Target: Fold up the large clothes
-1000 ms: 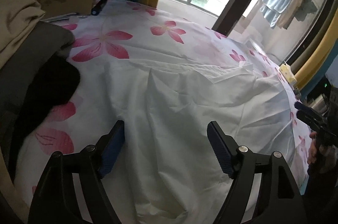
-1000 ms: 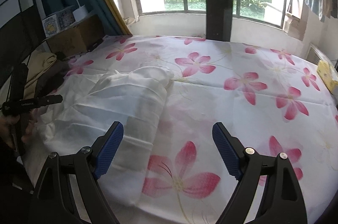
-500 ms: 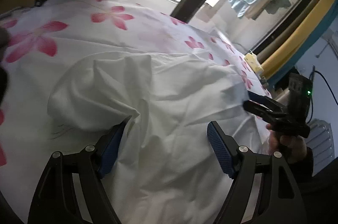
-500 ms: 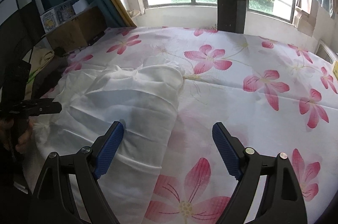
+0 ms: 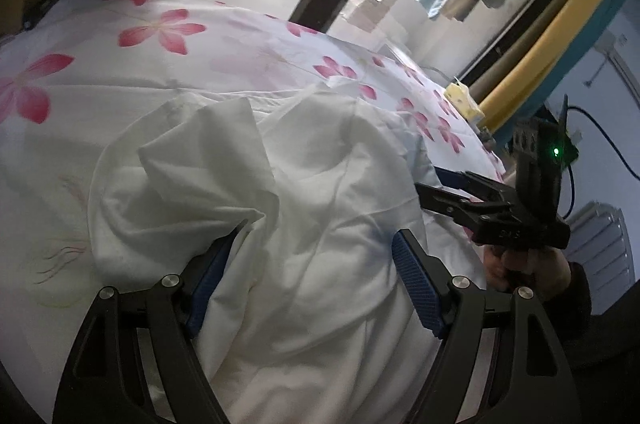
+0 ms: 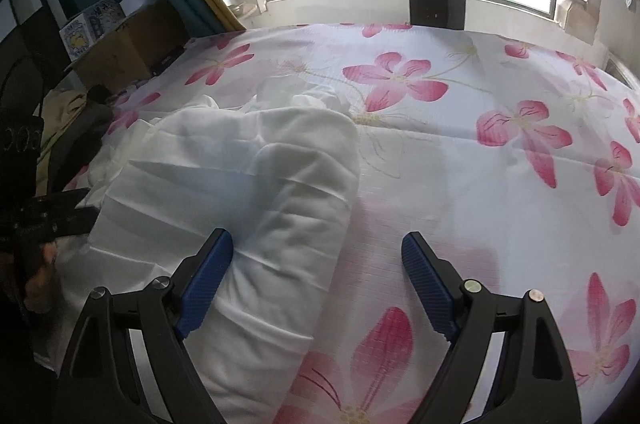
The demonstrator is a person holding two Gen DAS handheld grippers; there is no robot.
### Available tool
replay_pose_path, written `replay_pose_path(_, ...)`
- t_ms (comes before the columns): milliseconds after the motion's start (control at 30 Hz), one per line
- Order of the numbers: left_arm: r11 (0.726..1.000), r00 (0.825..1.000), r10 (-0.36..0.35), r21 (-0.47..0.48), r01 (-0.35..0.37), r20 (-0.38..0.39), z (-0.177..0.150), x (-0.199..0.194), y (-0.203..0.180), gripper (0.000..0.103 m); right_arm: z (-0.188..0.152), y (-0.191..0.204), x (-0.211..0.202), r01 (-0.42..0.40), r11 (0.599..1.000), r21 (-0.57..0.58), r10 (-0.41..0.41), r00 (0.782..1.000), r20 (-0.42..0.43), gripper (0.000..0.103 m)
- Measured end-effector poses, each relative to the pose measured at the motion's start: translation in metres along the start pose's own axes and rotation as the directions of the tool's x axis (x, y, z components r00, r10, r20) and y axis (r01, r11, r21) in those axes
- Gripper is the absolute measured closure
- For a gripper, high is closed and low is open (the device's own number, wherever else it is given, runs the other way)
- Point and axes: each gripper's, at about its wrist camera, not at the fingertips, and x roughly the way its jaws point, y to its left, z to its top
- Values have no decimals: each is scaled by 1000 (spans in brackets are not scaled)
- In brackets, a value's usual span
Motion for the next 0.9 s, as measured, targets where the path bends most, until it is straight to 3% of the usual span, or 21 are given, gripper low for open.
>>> replay_pose_path(167, 996, 999, 54, 71, -53, -8, 0, 7, -14, 25, 1, 7, 4, -5, 1000, -18, 5, 1000, 2, 17)
replay_pose_path(267, 995, 998, 66, 79, -65, -13, 0, 9, -15, 41, 1, 11, 5, -12, 1000, -26, 12, 1000, 2, 18)
replay_pose_path(467, 996, 999, 41, 85, -40, -13, -1, 12, -18, 62, 0, 19, 5, -63, 998, -25, 63, 998, 6, 35)
replay_pose_path(633, 995, 999, 51, 83, -51, 3, -1, 11, -23, 66, -2, 19, 3, -89, 996, -12, 89, 996, 13, 44)
replay_pose_path(700, 995, 999, 50, 82, -51, 10, -1, 9, -24, 67, -3, 17, 2, -112, 994, 18, 111, 993, 27, 56)
replay_pose_path(900, 995, 999, 38, 91, -41, 32, -1, -1, -29, 69, -1, 22, -6, -140, 990, -16, 141, 989, 48, 71)
